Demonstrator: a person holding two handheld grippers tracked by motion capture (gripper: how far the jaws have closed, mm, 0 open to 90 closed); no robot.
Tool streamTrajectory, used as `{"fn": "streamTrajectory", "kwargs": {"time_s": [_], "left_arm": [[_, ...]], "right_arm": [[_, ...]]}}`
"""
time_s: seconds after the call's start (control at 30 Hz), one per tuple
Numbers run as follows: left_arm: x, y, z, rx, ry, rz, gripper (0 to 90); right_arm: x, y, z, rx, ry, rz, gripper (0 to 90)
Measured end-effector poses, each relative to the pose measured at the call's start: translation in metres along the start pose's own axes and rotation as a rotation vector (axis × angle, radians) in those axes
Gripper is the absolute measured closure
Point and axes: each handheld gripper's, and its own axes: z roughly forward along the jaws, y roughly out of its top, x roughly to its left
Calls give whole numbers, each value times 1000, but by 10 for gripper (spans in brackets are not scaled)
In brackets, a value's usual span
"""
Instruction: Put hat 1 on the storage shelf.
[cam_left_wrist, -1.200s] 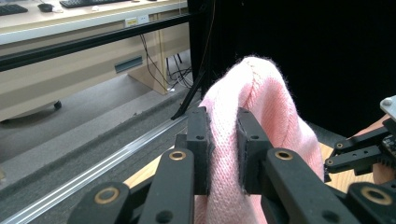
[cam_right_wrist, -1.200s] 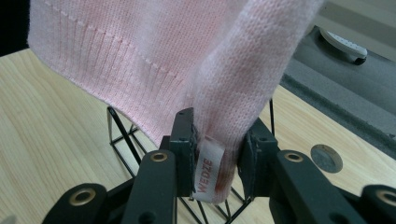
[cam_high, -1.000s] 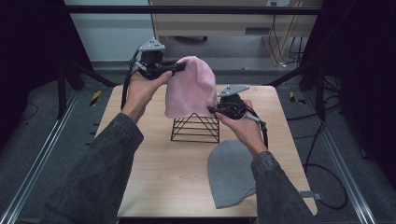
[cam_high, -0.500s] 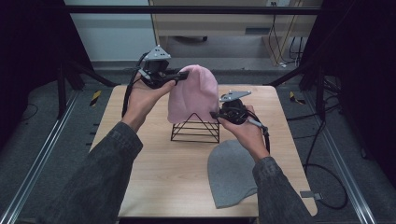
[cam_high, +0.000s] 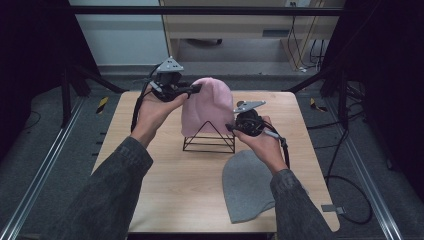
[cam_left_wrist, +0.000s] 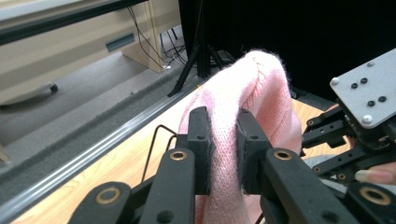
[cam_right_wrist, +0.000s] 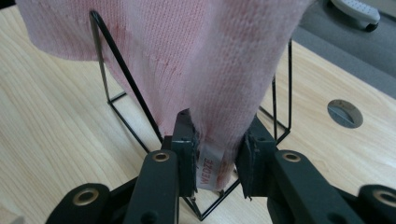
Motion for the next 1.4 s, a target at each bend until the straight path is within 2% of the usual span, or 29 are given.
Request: {"fn": "streamTrajectory", "kwargs": {"time_s": [0.13, 0.23, 0.27, 0.3, 0.43, 0.57, 0.77, 0.87, 0.97, 1.1, 1.4], "left_arm": [[-2, -5, 5, 7, -8, -1, 790], [-4, -8, 7, 9, -12, -10, 793], [-4, -8, 7, 9, -12, -10, 793], [-5, -9, 8, 18, -15, -11, 794], [-10, -13, 11, 29, -18, -1, 796], [-11, -18, 12, 34, -22, -1, 795], [-12, -22, 12, 43, -24, 7, 794], [-11, -28, 12, 41, -29, -22, 792], [-12, -31, 15, 46, -31, -14, 791], [-12, -35, 15, 60, -29, -8, 789], [-8, -48, 20, 72, -41, -23, 778]], "right_arm": [[0, -4, 2, 14, 1, 3, 701], [-1, -9, 1, 21, -5, 23, 607], [-1, -9, 1, 21, -5, 23, 607], [-1, -11, -2, 35, -24, 39, 530], [1, -18, -14, 35, -38, 50, 455], [0, -24, -26, 34, -57, 46, 417], [-7, -30, -34, 42, -76, 54, 407], [-11, -36, -36, 48, -96, 59, 387], [-14, -44, -37, 61, -110, 68, 386], [-15, -51, -39, 70, -116, 73, 382], [-19, -70, -34, 125, -120, 78, 381]]}}
